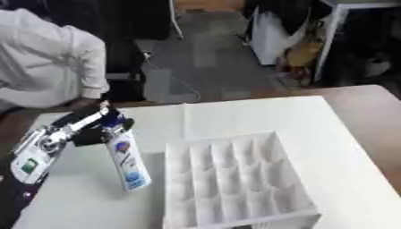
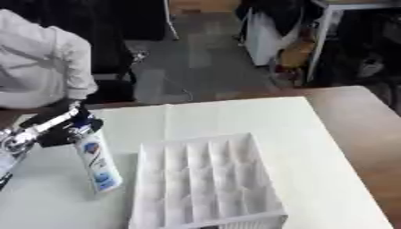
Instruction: Pick up objects on the table and place them in the box.
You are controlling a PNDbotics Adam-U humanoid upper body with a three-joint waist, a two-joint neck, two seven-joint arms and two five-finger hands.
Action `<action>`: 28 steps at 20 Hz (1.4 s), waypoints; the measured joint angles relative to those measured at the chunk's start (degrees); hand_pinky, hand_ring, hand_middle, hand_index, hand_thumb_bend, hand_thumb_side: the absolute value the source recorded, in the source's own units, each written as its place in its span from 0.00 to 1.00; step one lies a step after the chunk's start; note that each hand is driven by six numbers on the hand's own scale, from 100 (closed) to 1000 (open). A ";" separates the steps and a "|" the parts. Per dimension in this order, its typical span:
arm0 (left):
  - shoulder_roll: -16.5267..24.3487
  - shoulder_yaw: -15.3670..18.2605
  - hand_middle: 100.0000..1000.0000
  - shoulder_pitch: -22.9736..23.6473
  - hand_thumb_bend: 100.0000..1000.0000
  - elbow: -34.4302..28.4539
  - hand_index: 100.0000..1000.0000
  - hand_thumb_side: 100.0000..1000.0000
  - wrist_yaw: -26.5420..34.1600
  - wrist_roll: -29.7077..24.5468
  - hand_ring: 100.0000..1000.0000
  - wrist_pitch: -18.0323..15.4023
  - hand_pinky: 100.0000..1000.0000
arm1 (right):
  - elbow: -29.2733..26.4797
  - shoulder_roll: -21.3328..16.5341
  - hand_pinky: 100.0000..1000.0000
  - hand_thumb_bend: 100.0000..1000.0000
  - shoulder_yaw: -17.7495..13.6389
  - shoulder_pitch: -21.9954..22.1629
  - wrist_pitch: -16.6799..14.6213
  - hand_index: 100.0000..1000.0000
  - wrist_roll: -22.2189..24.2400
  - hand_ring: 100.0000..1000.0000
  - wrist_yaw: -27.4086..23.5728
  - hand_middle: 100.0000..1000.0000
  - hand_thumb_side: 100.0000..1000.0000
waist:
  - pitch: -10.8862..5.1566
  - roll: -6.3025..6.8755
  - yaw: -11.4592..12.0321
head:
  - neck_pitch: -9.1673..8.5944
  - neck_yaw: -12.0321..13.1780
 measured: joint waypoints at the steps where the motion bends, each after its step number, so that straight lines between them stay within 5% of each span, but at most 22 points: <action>1: 0.14 -0.09 0.00 -0.15 0.09 -0.97 0.35 0.88 1.44 -0.08 0.00 0.35 0.00 | 0.00 0.00 0.29 0.03 0.00 0.01 0.00 0.50 0.00 0.41 0.00 0.35 0.66 | -0.02 0.00 0.02 | 0.00 0.00; 15: 0.40 -2.70 0.00 -3.84 0.13 -5.36 0.35 0.81 27.77 -4.13 0.00 9.50 0.00 | 0.00 -0.01 0.29 0.03 0.01 0.00 -0.11 0.50 0.14 0.41 -0.24 0.35 0.66 | -0.05 0.23 -0.05 | 0.00 0.00; 28: -2.94 -4.99 0.00 -6.75 0.12 -5.70 0.36 0.83 30.03 -6.32 0.00 10.93 0.00 | 0.00 1.01 0.30 0.02 0.43 -1.53 0.23 0.50 0.97 0.41 -1.64 0.35 0.66 | -0.09 0.46 -2.02 | -1.28 2.02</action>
